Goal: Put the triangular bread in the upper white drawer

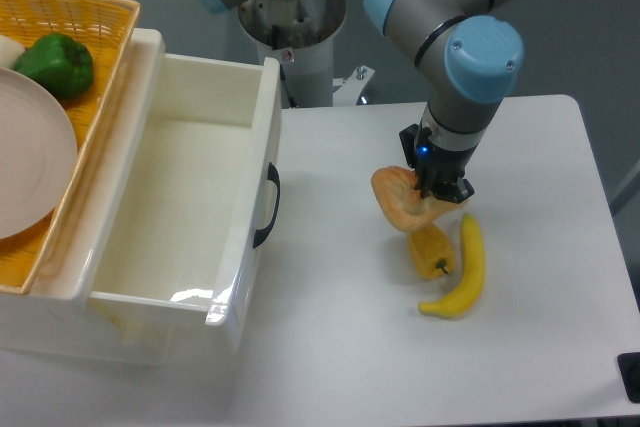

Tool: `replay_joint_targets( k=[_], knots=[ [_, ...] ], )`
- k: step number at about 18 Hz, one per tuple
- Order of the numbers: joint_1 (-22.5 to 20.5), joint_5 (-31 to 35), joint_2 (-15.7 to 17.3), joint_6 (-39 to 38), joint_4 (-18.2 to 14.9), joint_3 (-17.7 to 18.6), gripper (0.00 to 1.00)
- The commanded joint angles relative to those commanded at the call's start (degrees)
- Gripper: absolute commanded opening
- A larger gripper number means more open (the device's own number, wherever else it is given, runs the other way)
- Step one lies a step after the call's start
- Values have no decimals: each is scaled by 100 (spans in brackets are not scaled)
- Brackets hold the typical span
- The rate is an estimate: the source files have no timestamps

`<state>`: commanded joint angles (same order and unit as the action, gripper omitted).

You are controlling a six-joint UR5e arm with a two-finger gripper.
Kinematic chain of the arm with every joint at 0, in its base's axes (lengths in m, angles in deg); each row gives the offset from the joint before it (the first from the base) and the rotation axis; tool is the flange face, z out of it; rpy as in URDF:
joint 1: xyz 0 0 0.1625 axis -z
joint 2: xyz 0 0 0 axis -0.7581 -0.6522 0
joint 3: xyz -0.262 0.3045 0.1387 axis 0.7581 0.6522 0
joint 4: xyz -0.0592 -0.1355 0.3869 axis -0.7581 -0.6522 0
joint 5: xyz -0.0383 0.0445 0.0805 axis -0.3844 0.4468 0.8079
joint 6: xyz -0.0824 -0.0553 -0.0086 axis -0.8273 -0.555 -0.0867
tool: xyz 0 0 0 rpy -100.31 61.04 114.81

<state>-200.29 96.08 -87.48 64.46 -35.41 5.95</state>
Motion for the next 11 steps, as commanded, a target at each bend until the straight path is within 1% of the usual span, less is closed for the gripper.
replay_joint_targets(
  k=[4, 7, 11],
  knots=[
    [0, 9, 0, -61, -44, -53, 0],
    [17, 9, 9, -97, -140, -175, 0],
    [18, -105, 9, -210, -149, -202, 0]
  ],
)
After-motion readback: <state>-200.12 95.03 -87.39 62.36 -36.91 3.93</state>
